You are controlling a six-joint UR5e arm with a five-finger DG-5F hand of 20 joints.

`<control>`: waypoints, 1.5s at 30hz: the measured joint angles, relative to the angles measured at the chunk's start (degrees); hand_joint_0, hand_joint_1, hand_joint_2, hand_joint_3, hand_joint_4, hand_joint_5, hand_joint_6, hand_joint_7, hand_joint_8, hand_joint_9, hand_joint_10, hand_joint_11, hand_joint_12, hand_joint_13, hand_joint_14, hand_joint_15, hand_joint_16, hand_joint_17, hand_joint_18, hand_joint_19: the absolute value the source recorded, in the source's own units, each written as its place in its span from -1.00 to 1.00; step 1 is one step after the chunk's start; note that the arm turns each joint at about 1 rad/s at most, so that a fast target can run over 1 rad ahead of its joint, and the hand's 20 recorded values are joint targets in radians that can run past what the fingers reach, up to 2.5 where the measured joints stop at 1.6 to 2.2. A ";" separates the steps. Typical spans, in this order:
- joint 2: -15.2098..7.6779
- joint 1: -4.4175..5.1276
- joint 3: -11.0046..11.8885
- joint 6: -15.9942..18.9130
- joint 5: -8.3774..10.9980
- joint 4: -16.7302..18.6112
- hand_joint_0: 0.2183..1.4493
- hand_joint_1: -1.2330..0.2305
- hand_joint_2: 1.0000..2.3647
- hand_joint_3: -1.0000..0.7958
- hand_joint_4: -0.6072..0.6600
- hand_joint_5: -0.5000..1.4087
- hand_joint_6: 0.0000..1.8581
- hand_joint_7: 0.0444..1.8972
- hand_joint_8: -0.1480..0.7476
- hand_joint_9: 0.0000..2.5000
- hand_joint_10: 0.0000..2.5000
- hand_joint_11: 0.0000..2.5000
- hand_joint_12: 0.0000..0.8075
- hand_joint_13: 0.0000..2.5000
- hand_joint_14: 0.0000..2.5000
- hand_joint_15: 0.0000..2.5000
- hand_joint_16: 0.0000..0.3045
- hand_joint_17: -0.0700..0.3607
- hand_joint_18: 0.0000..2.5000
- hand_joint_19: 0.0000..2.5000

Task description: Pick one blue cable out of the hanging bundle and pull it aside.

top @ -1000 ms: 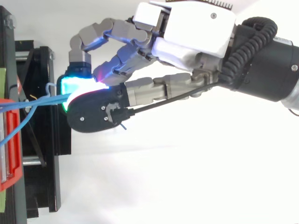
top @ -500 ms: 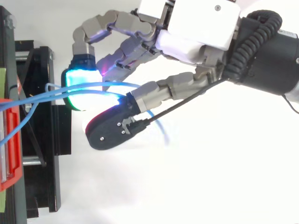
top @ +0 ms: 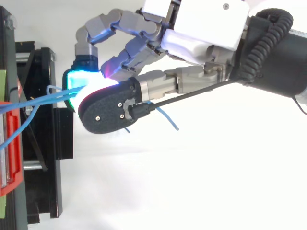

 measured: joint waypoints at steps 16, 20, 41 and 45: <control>0.00 0.00 0.03 0.00 0.00 0.00 -0.21 -0.60 -0.98 -0.31 -0.10 -0.66 -0.06 0.21 -0.18 -0.40 -0.99 -0.65 -0.09 -0.42 -0.99 -0.69 -0.65 -0.11 -0.48 -0.70; 0.01 -0.08 0.05 0.02 0.00 -0.05 -0.36 -0.61 -1.00 -0.44 -0.04 -0.65 -0.06 0.20 -0.19 -0.38 -0.99 -0.65 -0.09 -0.41 -0.99 -0.68 -0.65 -0.12 -0.47 -0.69; 0.00 -0.27 0.12 0.00 -0.04 -0.09 -0.43 -0.23 -0.97 -0.09 0.00 -0.62 -0.10 0.22 -0.10 -0.27 -0.99 -0.63 -0.02 -0.34 -0.99 -0.67 -0.63 -0.09 -0.43 -0.61; 0.00 -0.27 0.20 -0.01 -0.01 -0.09 -0.40 -0.30 -0.97 0.01 0.03 -0.65 -0.07 0.18 -0.05 -0.30 -0.99 -0.63 0.01 -0.33 -0.99 -0.67 -0.61 -0.06 -0.41 -0.63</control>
